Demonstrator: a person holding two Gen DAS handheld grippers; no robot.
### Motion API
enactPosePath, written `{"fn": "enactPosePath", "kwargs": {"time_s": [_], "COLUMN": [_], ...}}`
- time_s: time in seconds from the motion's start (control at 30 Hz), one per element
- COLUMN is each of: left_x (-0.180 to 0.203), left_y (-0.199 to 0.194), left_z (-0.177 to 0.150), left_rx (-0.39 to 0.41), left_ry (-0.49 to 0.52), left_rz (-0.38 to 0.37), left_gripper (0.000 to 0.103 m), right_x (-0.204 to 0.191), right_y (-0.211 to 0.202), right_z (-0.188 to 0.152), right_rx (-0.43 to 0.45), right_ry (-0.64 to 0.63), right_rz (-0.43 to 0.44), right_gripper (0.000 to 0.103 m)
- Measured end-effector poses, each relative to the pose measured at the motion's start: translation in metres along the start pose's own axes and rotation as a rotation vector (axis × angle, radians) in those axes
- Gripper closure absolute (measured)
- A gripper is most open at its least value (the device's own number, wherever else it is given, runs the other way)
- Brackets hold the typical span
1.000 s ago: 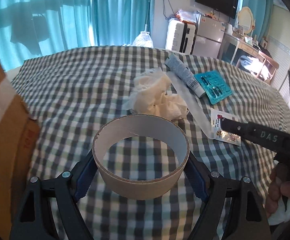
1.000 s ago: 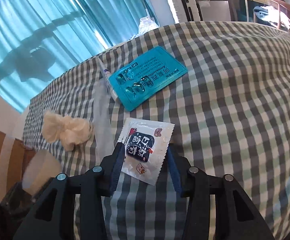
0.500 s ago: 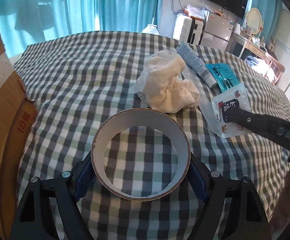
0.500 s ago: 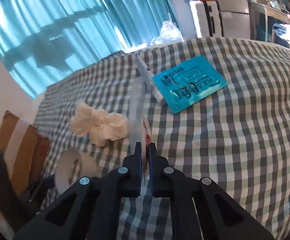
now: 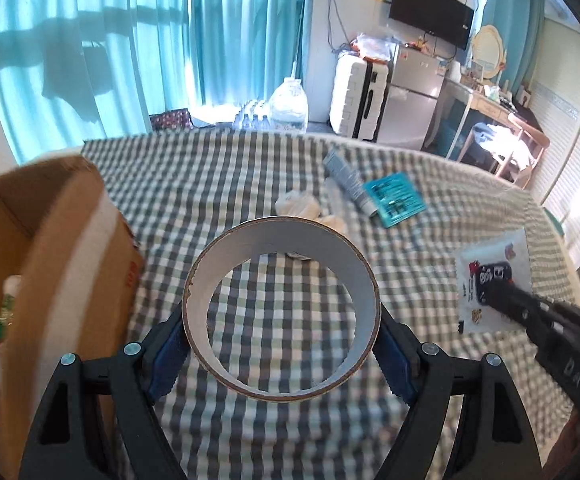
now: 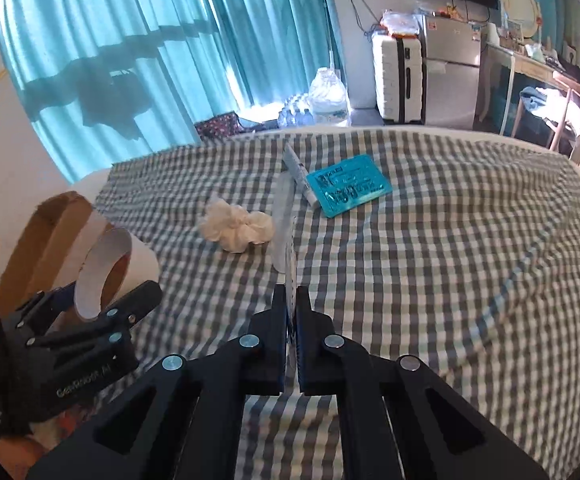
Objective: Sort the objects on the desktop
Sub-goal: 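Carry the cardboard ring with the left tool while the right tool carries the sachet to the box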
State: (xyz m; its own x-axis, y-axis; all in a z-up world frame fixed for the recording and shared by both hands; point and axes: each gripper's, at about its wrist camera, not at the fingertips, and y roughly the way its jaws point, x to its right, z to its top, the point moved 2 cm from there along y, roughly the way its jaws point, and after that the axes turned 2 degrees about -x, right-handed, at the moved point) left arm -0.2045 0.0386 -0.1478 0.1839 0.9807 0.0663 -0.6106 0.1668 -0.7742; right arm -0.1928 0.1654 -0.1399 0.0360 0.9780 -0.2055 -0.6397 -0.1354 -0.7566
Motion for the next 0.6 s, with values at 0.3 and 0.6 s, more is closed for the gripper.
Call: {"fn": "enactPosePath", "kwargs": {"time_s": [0.3, 0.6], "left_x": [0.006, -0.011], "left_y": [-0.104, -0.154], "left_z": [0.012, 0.001], "left_rx": [0.106, 0.12], "left_ry": [0.053, 0.059], "left_rz": [-0.006, 0.016], "left_gripper": [0.019, 0.019], "right_x": [-0.046, -0.1], "right_y": [-0.105, -0.155], "right_z": [-0.011, -0.014], "right_rx": [0.114, 0.166], "right_ry": [-0.049, -0.112], "right_rz": [0.012, 0.07], "right_gripper": [0.1, 0.1]}}
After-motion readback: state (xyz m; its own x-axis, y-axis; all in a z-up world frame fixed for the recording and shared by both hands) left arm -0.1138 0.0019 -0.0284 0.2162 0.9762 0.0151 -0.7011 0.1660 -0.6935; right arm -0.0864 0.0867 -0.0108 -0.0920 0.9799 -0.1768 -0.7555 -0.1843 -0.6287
